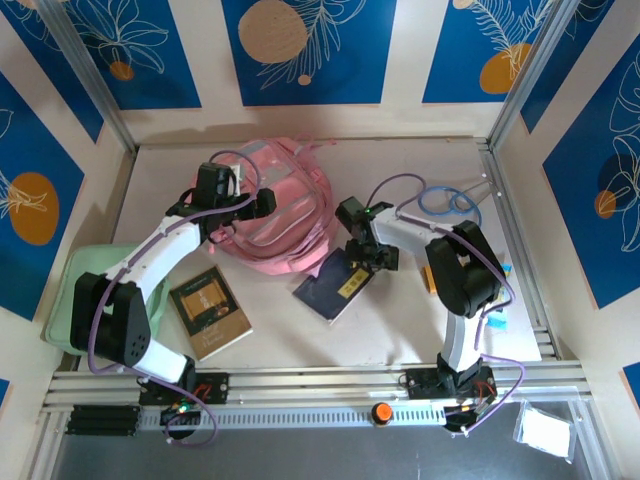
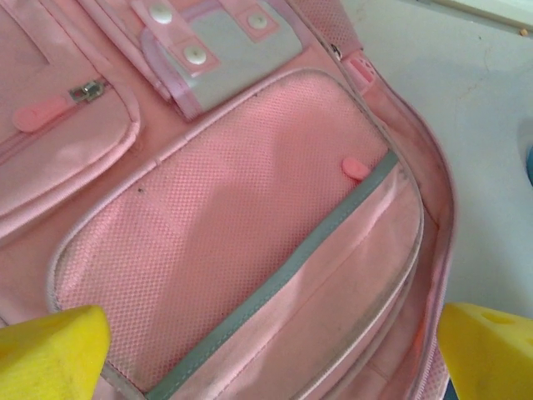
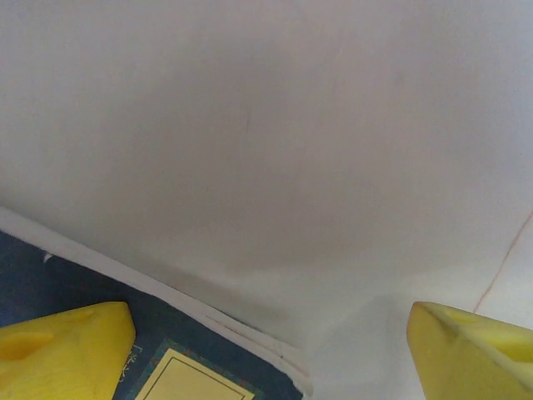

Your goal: Pack books, pencil case, and school supplies into a backpack

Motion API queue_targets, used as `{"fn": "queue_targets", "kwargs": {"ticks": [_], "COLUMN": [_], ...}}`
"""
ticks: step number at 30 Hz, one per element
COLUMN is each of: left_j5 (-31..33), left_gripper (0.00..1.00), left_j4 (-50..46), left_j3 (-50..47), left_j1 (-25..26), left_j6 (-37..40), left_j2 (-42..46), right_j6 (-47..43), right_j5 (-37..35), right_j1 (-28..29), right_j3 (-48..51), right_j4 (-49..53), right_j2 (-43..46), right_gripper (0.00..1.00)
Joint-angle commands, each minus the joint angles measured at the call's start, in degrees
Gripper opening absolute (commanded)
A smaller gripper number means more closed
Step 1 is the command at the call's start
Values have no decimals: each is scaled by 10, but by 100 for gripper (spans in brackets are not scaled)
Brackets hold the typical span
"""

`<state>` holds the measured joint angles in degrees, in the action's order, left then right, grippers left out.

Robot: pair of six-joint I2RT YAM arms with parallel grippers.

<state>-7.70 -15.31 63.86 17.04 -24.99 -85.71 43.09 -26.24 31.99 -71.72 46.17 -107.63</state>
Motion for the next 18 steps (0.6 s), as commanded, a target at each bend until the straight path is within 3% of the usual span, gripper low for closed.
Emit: {"fn": "queue_targets", "kwargs": {"ticks": [1, 7, 12, 18], "left_j5": [-42, -70, -66, -63], "left_gripper": [100, 100, 100, 100], "left_j4": [-21, -24, -8, 15], "left_j3": [17, 3, -9, -15], "left_j1": [-4, 8, 23, 37], "left_j6": [9, -7, -20, -41], "left_j2": [-8, -4, -11, -14], "right_j6": [-8, -16, 12, 29], "right_j5": [-50, 1, 151, 283], "right_j1": [-29, -17, 2, 26], "right_j3": [-22, -22, 45, 92], "right_j4": [-27, -41, -91, -135], "right_j2": [-38, 41, 123, 130], "right_gripper": [87, 84, 79, 70]}}
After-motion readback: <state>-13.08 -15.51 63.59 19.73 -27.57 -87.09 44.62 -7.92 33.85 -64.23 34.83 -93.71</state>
